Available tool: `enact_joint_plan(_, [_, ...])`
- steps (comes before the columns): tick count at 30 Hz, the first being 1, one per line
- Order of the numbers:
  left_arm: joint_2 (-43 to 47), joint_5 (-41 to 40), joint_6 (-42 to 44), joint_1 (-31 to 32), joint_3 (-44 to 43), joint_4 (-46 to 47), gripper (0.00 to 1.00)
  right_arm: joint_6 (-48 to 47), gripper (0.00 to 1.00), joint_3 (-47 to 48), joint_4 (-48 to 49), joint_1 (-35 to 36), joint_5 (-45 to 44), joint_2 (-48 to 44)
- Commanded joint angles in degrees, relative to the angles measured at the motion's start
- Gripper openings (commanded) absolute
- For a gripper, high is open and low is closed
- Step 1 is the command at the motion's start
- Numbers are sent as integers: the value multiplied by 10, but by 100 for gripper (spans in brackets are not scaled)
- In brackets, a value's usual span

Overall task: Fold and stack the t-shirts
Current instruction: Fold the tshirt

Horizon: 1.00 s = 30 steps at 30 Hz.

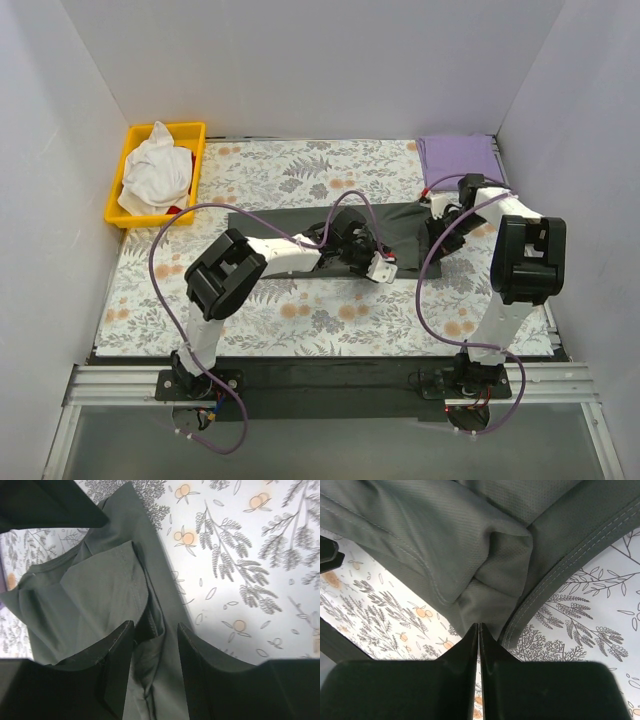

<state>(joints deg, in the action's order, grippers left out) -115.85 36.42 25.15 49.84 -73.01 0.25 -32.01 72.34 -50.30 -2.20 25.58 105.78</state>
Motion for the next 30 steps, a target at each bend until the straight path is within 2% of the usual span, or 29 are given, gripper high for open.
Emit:
enact_joint_plan(1, [-4,-18,40,2,0,68,39,7,7,-4,16,-2,-11,7])
enact_joint_plan(11, [-30,-27,88,1,-2,62,36,4,7,-10,24,-2,-20,19])
enact_joint_plan(16, [-41,-35,81,2,-15,62,16,-2,7,-9,24,-3,-30,23])
enact_joint_plan(18, [-42,-44,62,0,-16,76,5,-3,7,-10,24,-2,-33,25])
enact_joint_plan(20, [-40,-49,18,-5,-18,112,1,-5,7,-11,25,-2,-37,26])
enact_joint_plan(25, [-52,-57,-90,-30,-48,153,0,-8,7,-11,27,-2,-41,29])
enact_joint_plan(30, [-78,-55,-169,-69,-92,127,0,-7,6,-11,26,-2,-41,26])
